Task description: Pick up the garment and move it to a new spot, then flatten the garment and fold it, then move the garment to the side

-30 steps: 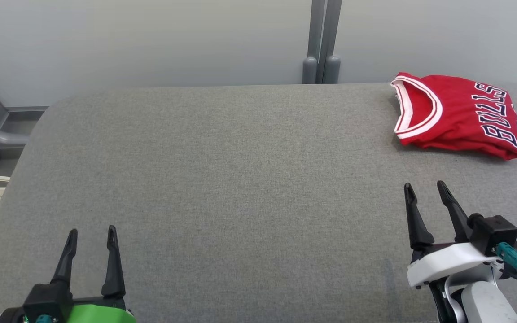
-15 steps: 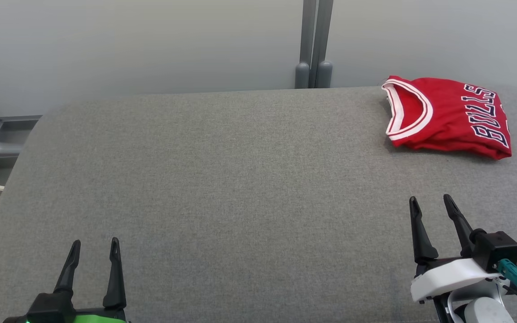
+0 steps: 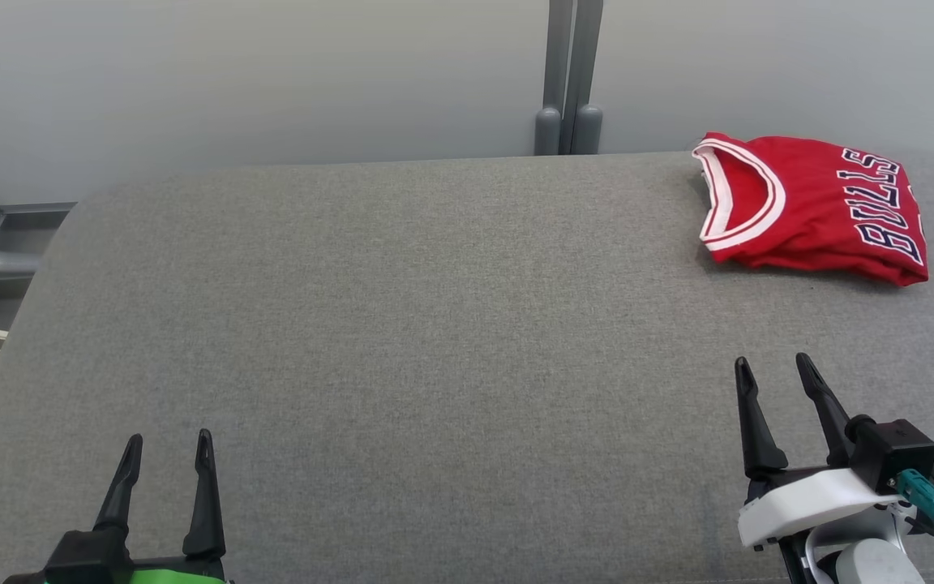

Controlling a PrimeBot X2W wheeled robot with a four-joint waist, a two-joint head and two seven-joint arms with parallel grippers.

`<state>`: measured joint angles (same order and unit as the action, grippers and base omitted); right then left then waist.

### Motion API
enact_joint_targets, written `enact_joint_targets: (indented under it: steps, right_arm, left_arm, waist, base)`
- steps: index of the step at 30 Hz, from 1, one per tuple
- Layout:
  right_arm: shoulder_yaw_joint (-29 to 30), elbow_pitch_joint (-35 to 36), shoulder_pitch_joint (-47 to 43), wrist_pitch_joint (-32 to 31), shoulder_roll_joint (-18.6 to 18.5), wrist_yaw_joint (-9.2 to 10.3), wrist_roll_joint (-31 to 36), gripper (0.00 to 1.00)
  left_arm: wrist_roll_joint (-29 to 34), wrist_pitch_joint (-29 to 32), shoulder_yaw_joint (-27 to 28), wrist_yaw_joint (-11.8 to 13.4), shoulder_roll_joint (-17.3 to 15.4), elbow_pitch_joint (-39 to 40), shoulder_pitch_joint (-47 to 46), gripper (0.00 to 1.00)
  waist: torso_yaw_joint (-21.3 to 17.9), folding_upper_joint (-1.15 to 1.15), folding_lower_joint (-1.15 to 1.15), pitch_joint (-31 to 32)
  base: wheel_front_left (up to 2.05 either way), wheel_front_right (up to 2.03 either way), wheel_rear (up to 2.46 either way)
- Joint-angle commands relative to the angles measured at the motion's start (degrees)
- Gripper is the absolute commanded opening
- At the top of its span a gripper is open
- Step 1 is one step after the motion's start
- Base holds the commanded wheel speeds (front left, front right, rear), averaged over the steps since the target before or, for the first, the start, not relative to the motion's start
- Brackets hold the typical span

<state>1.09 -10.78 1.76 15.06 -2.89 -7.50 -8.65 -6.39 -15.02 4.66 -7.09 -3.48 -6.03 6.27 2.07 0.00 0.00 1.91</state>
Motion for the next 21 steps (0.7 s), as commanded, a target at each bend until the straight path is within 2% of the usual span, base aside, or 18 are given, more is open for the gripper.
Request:
enact_joint_targets:
  steps: [1,4,5,10,21]
  right_arm:
    - [-0.03,0.03,-0.32,0.2,-0.06,0.03,-0.31,1.0]
    - [-0.16,-0.01,-0.34,0.2,-0.05,0.03,-0.3,1.0]
    - [-0.16,-0.03,0.0,0.0,0.0,0.0,-0.19,0.0]
    - [-0.15,-2.57,-1.46,-0.18,0.53,0.0,-0.42,0.0]
    - [2.64,-3.17,0.02,-5.53,0.43,0.0,-12.47,0.0]
  left_arm:
    - [0.15,-0.11,0.24,-0.18,-0.15,0.03,0.09,1.0]
    - [0.2,-0.11,0.27,-0.06,-0.06,-0.01,0.07,1.0]
    - [0.04,0.0,0.24,0.01,0.04,-0.04,-0.01,0.0]
    - [-0.24,0.38,0.07,0.02,0.72,-2.77,0.27,0.0]
    - [-13.15,1.57,-1.35,-0.04,0.69,-2.95,-1.21,0.0]
  waist:
    - [0.07,0.0,0.0,-0.02]
    - [0.19,0.0,0.0,-0.05]
    - [0.19,0.0,0.0,-0.06]
    - [0.19,0.0,0.0,-0.06]
    - [-0.01,0.0,0.0,-0.25]
  base:
    - [0.0,0.0,0.0]
    - [0.0,0.0,0.0]
    - [0.0,0.0,0.0]
    - [0.0,0.0,0.0]
    - [0.0,0.0,0.0]
